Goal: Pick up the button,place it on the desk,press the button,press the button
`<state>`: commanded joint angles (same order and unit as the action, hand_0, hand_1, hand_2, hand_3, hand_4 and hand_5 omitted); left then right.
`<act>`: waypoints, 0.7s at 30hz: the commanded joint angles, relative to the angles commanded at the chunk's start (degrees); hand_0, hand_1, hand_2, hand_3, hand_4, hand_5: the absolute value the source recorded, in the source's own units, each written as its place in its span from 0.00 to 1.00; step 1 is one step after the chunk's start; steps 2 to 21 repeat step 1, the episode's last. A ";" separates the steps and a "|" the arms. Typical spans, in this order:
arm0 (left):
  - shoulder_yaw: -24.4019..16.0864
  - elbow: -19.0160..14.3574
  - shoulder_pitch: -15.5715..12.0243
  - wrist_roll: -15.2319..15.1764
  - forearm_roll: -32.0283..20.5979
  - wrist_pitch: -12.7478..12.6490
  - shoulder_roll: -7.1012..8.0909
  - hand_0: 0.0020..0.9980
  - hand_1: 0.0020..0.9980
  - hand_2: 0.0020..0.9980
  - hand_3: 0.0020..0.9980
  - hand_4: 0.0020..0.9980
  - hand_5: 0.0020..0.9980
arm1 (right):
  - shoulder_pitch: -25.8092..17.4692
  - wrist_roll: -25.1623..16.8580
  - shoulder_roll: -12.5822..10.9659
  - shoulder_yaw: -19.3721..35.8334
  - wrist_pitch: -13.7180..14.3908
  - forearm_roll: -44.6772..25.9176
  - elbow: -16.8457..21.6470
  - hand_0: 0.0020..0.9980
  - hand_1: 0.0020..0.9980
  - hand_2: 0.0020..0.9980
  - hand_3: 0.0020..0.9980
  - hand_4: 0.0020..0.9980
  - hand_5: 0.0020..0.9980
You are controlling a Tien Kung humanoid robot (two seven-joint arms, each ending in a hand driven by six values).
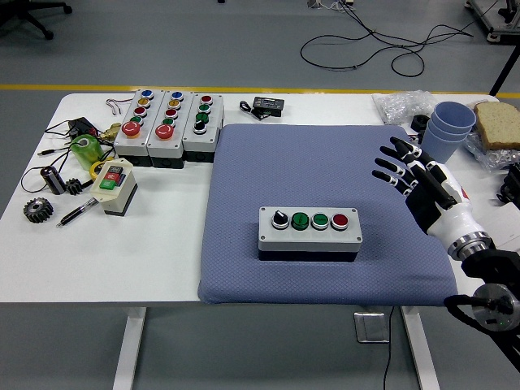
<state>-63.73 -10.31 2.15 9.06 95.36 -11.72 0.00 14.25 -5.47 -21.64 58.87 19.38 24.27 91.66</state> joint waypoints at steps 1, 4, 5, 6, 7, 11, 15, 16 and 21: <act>0.03 0.00 0.00 0.00 -0.01 0.00 0.00 0.59 0.63 0.67 0.54 0.34 0.70 | 0.13 0.04 0.00 0.09 0.05 0.03 0.00 0.65 0.60 0.66 0.64 0.74 0.29; 0.03 0.00 0.00 0.00 -0.01 0.00 0.00 0.59 0.63 0.67 0.54 0.34 0.70 | 0.13 0.04 0.00 0.09 0.05 0.03 0.00 0.65 0.60 0.66 0.64 0.74 0.29; 0.03 0.00 0.00 0.00 -0.01 0.00 0.00 0.59 0.63 0.67 0.54 0.34 0.70 | 0.13 0.04 0.00 0.09 0.05 0.03 0.00 0.65 0.60 0.66 0.64 0.74 0.29; 0.03 0.00 0.00 0.00 -0.01 0.00 0.00 0.59 0.63 0.67 0.54 0.34 0.70 | 0.13 0.04 0.00 0.09 0.05 0.03 0.00 0.65 0.60 0.66 0.64 0.74 0.29; 0.03 0.00 0.00 0.00 -0.01 0.00 0.00 0.59 0.63 0.67 0.54 0.34 0.70 | 0.13 0.04 0.00 0.09 0.05 0.03 0.00 0.65 0.60 0.66 0.64 0.74 0.29; 0.03 0.00 0.00 0.00 -0.01 0.00 0.00 0.59 0.63 0.67 0.54 0.34 0.70 | 0.13 0.04 0.00 0.09 0.05 0.03 0.00 0.65 0.60 0.66 0.64 0.74 0.29; 0.03 0.00 0.00 0.00 -0.01 0.00 0.00 0.59 0.63 0.67 0.54 0.34 0.70 | 0.13 0.04 0.00 0.09 0.05 0.03 0.00 0.65 0.60 0.66 0.64 0.74 0.29; 0.03 0.00 0.00 0.00 -0.01 0.00 0.00 0.59 0.63 0.67 0.54 0.34 0.70 | 0.13 0.04 0.00 0.09 0.05 0.03 0.00 0.65 0.60 0.66 0.64 0.74 0.29; 0.03 0.00 0.00 0.00 -0.01 0.00 0.00 0.59 0.63 0.67 0.54 0.34 0.70 | 0.13 0.04 0.00 0.09 0.05 0.03 0.00 0.65 0.60 0.66 0.64 0.74 0.29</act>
